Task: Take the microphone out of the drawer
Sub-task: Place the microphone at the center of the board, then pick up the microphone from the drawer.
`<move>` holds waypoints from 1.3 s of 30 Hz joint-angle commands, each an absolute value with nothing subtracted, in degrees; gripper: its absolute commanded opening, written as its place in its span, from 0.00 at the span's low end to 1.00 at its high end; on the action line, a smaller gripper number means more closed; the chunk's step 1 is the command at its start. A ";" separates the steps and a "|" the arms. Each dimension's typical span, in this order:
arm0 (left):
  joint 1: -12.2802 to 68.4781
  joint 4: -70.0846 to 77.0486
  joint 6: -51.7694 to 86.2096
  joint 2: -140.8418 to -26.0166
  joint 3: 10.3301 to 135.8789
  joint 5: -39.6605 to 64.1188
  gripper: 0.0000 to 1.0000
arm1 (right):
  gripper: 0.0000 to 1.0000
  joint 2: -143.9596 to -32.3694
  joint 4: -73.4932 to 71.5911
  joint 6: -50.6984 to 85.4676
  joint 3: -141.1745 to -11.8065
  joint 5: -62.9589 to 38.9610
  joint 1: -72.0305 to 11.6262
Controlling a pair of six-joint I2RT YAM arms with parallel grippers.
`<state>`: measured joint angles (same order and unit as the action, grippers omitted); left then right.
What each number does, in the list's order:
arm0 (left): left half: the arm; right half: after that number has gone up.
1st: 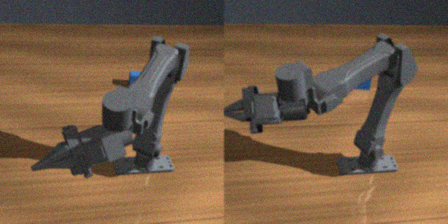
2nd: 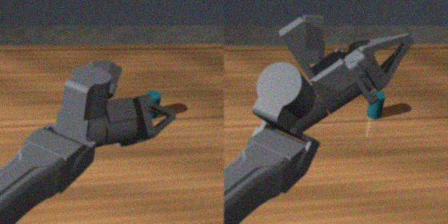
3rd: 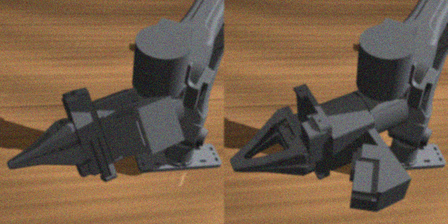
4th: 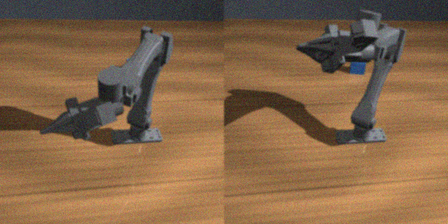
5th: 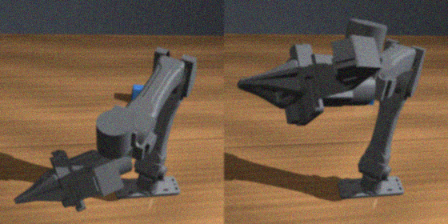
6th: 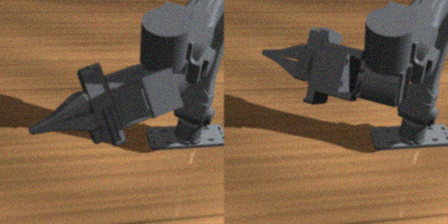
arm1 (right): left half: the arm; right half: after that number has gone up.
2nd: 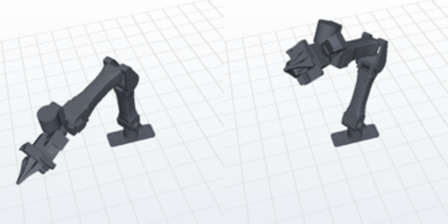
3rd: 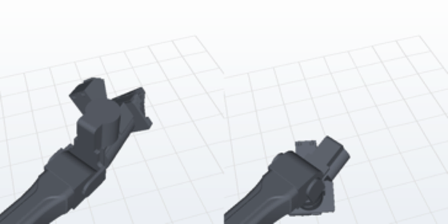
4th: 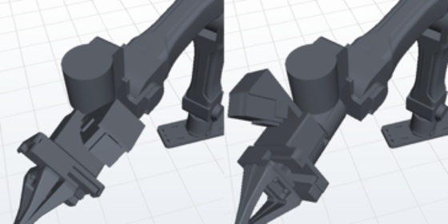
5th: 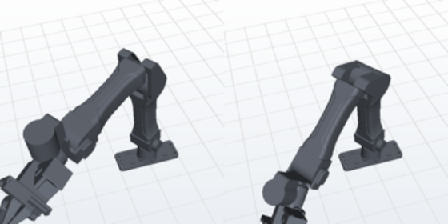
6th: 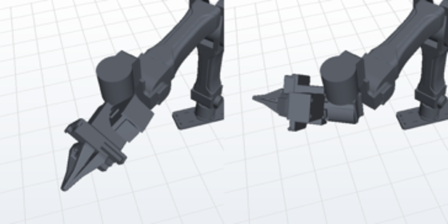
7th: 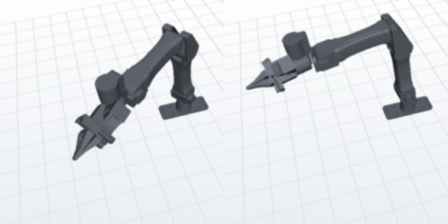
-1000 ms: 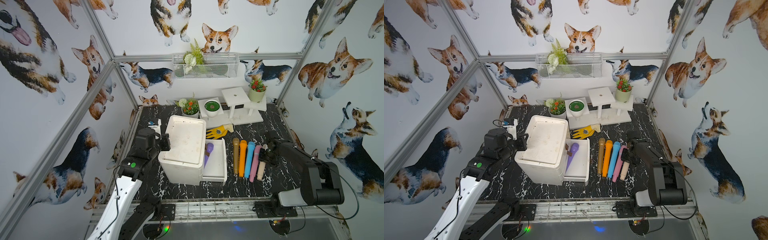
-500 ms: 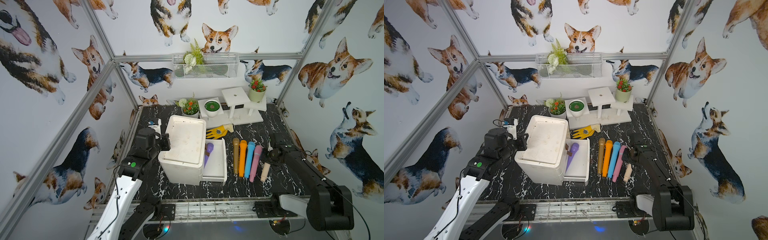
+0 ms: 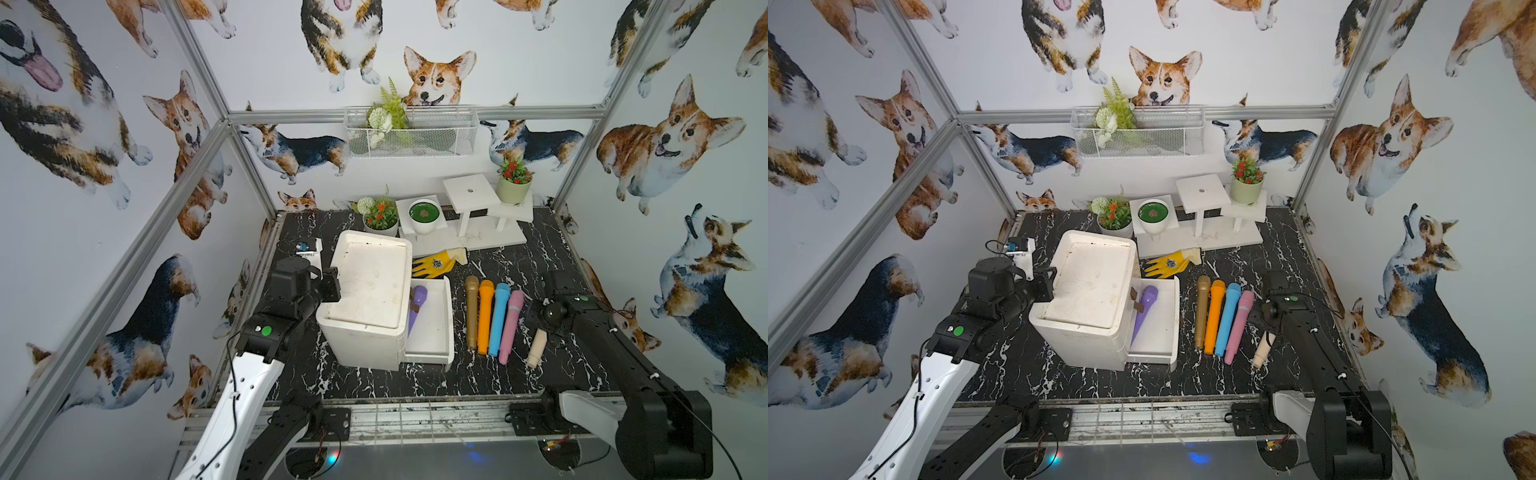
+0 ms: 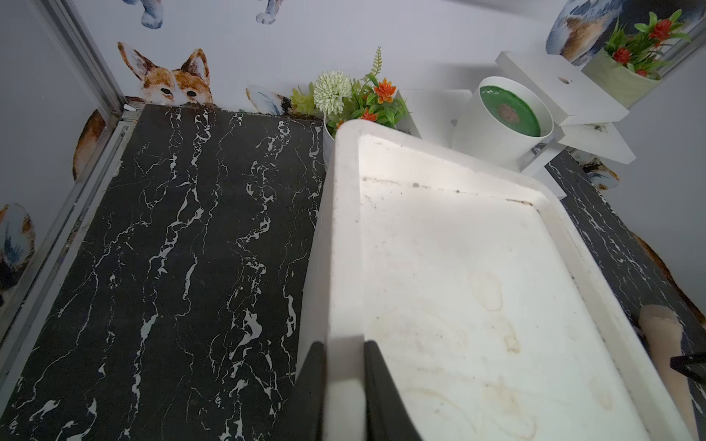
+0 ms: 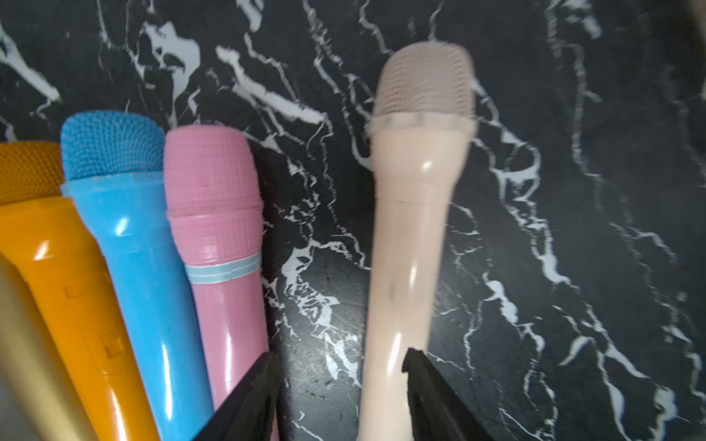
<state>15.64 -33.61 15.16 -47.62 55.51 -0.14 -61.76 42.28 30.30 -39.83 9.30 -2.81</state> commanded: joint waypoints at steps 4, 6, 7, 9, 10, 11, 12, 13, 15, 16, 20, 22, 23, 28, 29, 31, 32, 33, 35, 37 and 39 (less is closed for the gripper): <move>15.56 -43.35 16.81 -47.89 54.43 0.28 0.07 | 0.62 -57.09 43.27 32.06 -40.39 12.05 -1.67; 15.55 -43.17 16.92 -47.88 54.46 0.34 0.07 | 0.62 -55.99 42.98 31.30 -40.56 9.61 -1.71; 15.58 -43.07 16.96 -47.90 54.41 0.33 0.07 | 0.62 -55.37 43.07 31.14 -40.82 8.10 -1.70; 15.50 -42.98 16.96 -47.99 54.42 0.28 0.07 | 0.62 -54.39 43.07 31.42 -41.21 5.06 -1.73; 15.56 -42.89 17.05 -47.99 54.41 0.37 0.07 | 0.62 -53.72 42.84 31.67 -41.31 2.90 -1.69; 15.56 -42.82 17.05 -47.94 54.40 0.43 0.07 | 0.62 -52.94 42.42 32.09 -41.40 0.63 -1.71; 15.56 -42.85 17.05 -47.99 54.40 0.44 0.07 | 0.62 -51.95 41.74 32.78 -41.27 -1.83 -1.74; 15.55 -42.80 17.16 -47.98 54.43 0.40 0.07 | 0.62 -51.03 40.89 33.55 -41.02 -4.34 -1.73; 15.55 -42.80 17.14 -47.99 54.32 0.50 0.07 | 0.62 -49.44 39.39 35.58 -40.58 -8.54 -1.68; 15.56 -42.80 17.14 -47.99 54.38 0.47 0.07 | 0.62 -48.88 38.83 36.64 -40.39 -10.48 -1.78; 15.56 -42.50 17.23 -48.08 54.15 0.60 0.07 | 0.62 -47.41 36.70 41.32 -39.40 -14.41 -3.66; 15.51 -42.36 17.31 -48.14 54.10 0.70 0.07 | 0.62 -47.35 35.95 43.48 -39.50 -14.16 -6.84; 15.56 -42.28 17.31 -48.21 54.05 0.79 0.07 | 0.62 -47.44 35.76 44.03 -39.70 -13.75 -8.09; 15.55 -42.17 17.14 -48.34 54.23 0.79 0.07 | 0.62 -48.04 34.28 48.03 -41.38 -11.37 -15.53; 15.53 -42.10 17.14 -48.39 54.29 0.78 0.07 | 0.62 -48.15 33.28 49.13 -41.72 -10.80 -17.31; 15.56 -42.10 17.14 -48.49 54.41 0.88 0.07 | 0.61 -48.70 31.75 50.84 -42.30 -9.71 -20.57; 15.56 -42.02 17.14 -48.60 54.45 0.92 0.07 | 0.61 -49.24 31.18 51.48 -42.78 -8.89 -22.36; 15.56 -42.01 17.14 -48.60 54.41 0.96 0.07 | 0.61 -49.82 30.66 52.01 -43.21 -8.15 -23.88; 15.56 -41.94 17.14 -48.69 54.42 1.05 0.07 | 0.61 -51.40 29.54 52.99 -44.13 -6.60 -27.24; 15.56 -41.92 17.14 -48.61 54.41 1.05 0.07 | 0.61 -53.50 27.79 53.99 -45.09 -5.45 -30.67; 15.56 -42.01 17.30 -48.60 54.40 1.01 0.07 | 0.61 -55.87 26.47 54.87 -46.08 -4.37 -33.78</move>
<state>15.62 -33.01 15.22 -47.72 55.22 0.08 -53.41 31.27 51.70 -44.53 -7.79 -30.04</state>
